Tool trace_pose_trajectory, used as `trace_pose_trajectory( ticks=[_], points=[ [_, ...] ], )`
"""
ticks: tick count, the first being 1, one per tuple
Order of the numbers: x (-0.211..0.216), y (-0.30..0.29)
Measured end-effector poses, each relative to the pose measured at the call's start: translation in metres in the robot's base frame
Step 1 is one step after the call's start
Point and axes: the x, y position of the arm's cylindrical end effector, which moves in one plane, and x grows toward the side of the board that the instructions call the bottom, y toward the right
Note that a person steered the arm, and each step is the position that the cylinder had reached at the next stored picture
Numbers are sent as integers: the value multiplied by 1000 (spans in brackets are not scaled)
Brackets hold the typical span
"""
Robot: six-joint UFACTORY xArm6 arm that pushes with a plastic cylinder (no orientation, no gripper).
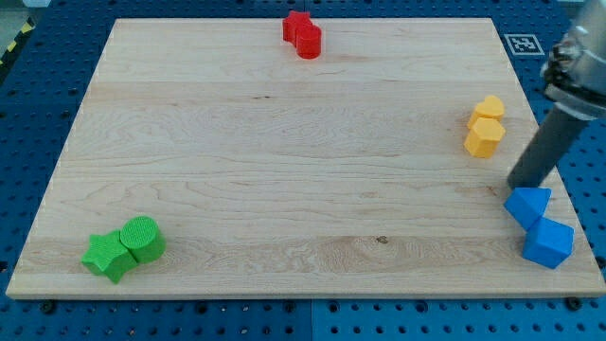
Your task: Move the yellow hexagon towards the center
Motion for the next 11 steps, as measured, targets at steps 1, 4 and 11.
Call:
trace_pose_trajectory(
  ticks=[1, 4, 11],
  points=[
    [-2, 24],
    [-54, -17],
    [-74, -116]
  ],
)
